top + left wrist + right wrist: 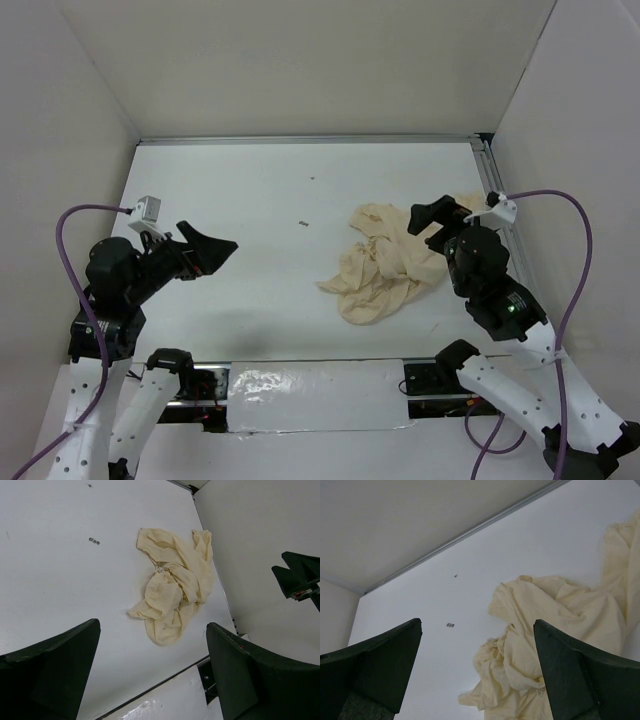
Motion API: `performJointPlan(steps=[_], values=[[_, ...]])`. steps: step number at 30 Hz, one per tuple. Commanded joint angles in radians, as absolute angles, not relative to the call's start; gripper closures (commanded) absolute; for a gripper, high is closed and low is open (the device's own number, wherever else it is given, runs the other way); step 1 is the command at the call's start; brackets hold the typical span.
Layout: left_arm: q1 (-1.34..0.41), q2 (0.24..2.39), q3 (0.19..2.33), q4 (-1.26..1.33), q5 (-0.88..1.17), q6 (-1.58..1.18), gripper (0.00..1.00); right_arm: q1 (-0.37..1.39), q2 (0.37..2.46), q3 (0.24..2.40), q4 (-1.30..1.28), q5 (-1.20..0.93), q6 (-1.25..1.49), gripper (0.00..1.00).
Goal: Zip up the jacket
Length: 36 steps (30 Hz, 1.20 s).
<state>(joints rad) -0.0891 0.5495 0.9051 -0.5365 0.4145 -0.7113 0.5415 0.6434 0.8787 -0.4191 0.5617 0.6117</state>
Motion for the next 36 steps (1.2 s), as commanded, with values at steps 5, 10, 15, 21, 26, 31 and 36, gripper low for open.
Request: performJointPlan(steps=[5, 10, 15, 21, 26, 31, 36], values=[[-0.089, 0.555, 0.899, -0.499, 0.44, -0.718, 0.01, 0.548, 0.745, 0.999, -0.589, 0.696, 0.692, 0.0], [-0.087, 0.571, 0.87, -0.451, 0.499, -0.725, 0.01, 0.462, 0.831, 0.967, -0.712, 0.724, 0.896, 0.0], [-0.089, 0.587, 0.845, -0.456, 0.454, -0.756, 0.01, 0.29, 0.914, 0.856, -0.66, 0.497, 0.853, 0.0], [-0.087, 0.565, 0.807, -0.44, 0.417, -0.778, 0.01, 0.146, 1.141, 0.784, -0.52, 0.397, 0.772, 0.0], [-0.089, 0.555, 0.785, -0.437, 0.411, -0.801, 0.01, 0.142, 1.477, 0.931, -0.433, 0.295, 0.687, 0.14], [-0.087, 0.598, 0.839, -0.465, 0.437, -0.781, 0.01, 0.276, 1.633, 1.345, -0.491, 0.209, 0.597, 1.0], [-0.087, 0.632, 0.879, -0.528, 0.399, -0.773, 0.01, 0.5, 1.651, 1.776, -0.563, 0.092, 0.477, 1.0]])
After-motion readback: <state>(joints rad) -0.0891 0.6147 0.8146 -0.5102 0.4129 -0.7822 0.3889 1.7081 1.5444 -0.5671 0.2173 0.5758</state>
